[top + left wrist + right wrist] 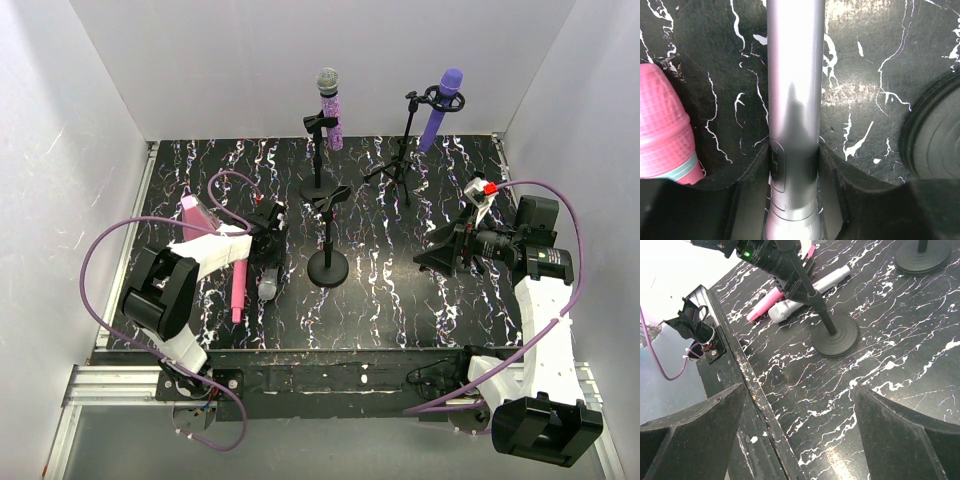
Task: Attach the microphones to the stand
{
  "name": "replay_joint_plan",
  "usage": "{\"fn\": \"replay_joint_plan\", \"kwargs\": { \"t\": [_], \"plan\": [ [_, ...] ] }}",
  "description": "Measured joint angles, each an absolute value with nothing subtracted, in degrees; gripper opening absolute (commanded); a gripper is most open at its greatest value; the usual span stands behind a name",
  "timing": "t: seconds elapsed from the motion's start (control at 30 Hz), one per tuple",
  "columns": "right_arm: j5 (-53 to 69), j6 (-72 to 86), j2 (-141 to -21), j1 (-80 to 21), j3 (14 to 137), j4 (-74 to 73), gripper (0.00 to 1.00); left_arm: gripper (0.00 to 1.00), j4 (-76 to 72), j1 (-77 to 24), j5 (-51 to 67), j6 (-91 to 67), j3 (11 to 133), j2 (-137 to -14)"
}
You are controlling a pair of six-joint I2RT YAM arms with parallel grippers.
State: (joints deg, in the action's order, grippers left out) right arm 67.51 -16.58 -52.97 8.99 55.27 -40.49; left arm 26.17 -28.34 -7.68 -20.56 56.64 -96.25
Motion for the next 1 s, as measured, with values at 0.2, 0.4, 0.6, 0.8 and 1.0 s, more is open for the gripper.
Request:
{"fn": "replay_joint_plan", "kwargs": {
  "t": [0.2, 0.4, 0.6, 0.8, 1.0],
  "plan": [
    [67.51, -16.60, -52.97, 8.99, 55.27, -40.49, 0.95, 0.12, 26.17, -28.34, -6.26, -19.97, 56.64, -96.25],
    [67.64, -16.97, -52.97, 8.99, 55.27, -40.60, 0.95, 0.06, 26.92, -28.34, -1.13, -17.23, 55.90, -94.02],
    [69.10, -22.33, -54.26, 8.99, 56.31, -45.52, 0.95, 0.04, 33.43, -28.34, 9.87, -11.94, 54.94, -85.23],
    [69.47, -37.28, -59.92, 5.80, 62.24, -57.80, 0.98, 0.03, 40.07, -28.34, 20.71, -9.52, 55.29, -79.24],
    [66.72, -53.30, -59.90, -3.77, 63.70, -66.52, 0.98, 0.02, 43.88, -28.36, 29.36, -9.89, 57.30, -79.20]
  ]
}}
